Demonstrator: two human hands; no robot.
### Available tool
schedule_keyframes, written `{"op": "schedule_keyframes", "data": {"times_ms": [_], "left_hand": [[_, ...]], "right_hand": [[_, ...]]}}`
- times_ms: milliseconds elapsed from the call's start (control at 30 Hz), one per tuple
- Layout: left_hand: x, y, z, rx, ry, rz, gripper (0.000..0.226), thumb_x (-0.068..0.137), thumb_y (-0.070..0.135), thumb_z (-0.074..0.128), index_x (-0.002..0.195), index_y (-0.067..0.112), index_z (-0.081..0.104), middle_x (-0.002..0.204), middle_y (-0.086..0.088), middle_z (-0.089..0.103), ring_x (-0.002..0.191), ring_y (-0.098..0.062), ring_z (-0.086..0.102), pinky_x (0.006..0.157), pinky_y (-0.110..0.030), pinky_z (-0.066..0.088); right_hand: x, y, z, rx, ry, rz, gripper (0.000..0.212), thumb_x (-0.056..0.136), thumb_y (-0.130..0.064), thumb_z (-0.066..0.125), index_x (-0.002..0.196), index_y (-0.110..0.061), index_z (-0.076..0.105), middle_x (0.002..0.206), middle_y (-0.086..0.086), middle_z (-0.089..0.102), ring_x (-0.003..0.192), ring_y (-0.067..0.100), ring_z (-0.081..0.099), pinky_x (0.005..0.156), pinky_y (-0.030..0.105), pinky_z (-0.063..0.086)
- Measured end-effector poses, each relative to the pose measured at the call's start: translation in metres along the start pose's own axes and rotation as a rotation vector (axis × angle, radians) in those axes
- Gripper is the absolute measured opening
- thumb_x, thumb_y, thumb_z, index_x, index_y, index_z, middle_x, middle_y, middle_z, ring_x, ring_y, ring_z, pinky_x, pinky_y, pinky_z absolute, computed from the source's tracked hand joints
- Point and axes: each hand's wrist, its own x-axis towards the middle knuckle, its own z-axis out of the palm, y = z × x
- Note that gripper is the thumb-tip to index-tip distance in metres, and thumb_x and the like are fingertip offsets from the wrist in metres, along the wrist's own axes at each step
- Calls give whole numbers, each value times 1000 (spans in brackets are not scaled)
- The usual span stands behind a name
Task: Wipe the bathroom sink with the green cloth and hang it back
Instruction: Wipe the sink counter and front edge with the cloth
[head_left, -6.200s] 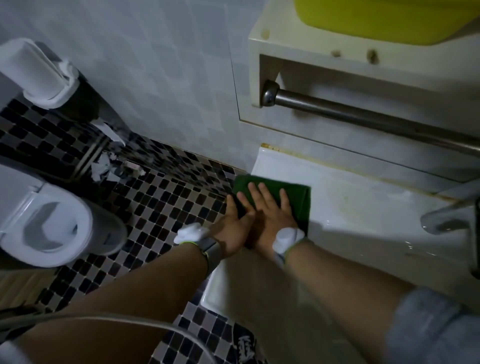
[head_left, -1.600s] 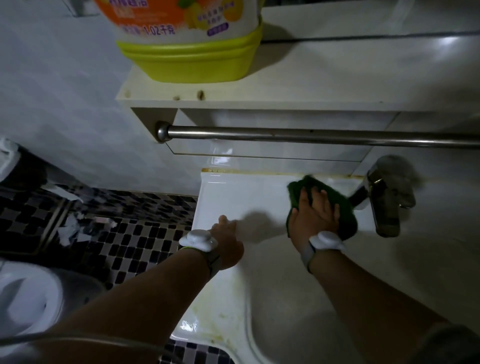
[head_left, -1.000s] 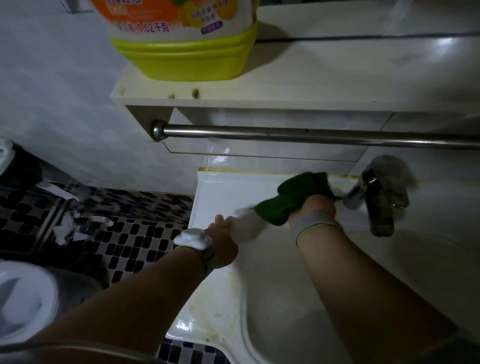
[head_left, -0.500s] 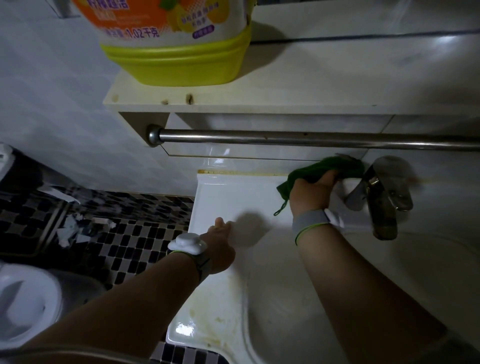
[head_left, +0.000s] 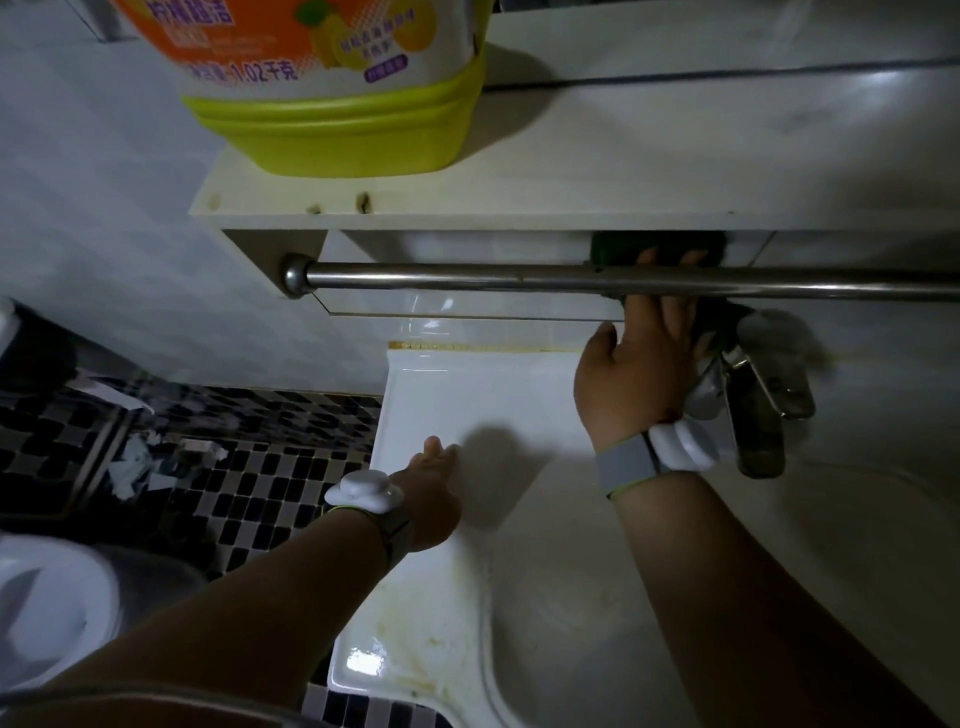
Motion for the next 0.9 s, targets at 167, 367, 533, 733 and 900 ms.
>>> {"op": "schedule_keyframes", "data": {"times_ms": [167,367,533,733,900], "left_hand": [[3,-1,2,-42,10,1,67,103,21,38,157,26,0,165,1,-11,152,-15,-5,122,-32,2],[4,-5,0,-52,-2,31,69,102,21,41,157,25,1,165,0,-10,152,-16,-3,121,-30,4],[1,-5,-1,-71,1,48,65,104,19,37,157,23,0,165,0,-10,152,-15,-5,120,-29,1],[-3,-4,-1,-21,51,61,66,102,22,40,157,21,6,166,1,-2,152,-15,6,120,-27,8],[-7,-9,-3,26,15,21,67,98,19,41,156,7,8,163,-8,16,149,-29,21,121,-37,19]], "right_hand": [[-6,25,13,-38,-56,108,72,88,-24,53,153,-25,21,163,13,-5,149,35,-1,119,54,13],[-20,50,39,70,-199,581,87,87,-25,54,152,-38,-1,162,11,-1,148,37,3,120,47,17],[-16,38,49,245,-181,687,87,84,-12,47,153,-36,-2,157,12,27,134,39,41,108,41,36],[-30,-26,68,479,-181,735,85,83,-17,54,150,-32,5,151,19,33,128,40,45,108,47,35],[-47,-96,116,495,-585,758,89,66,-37,49,141,-36,2,142,14,47,114,39,55,103,49,41]]}}
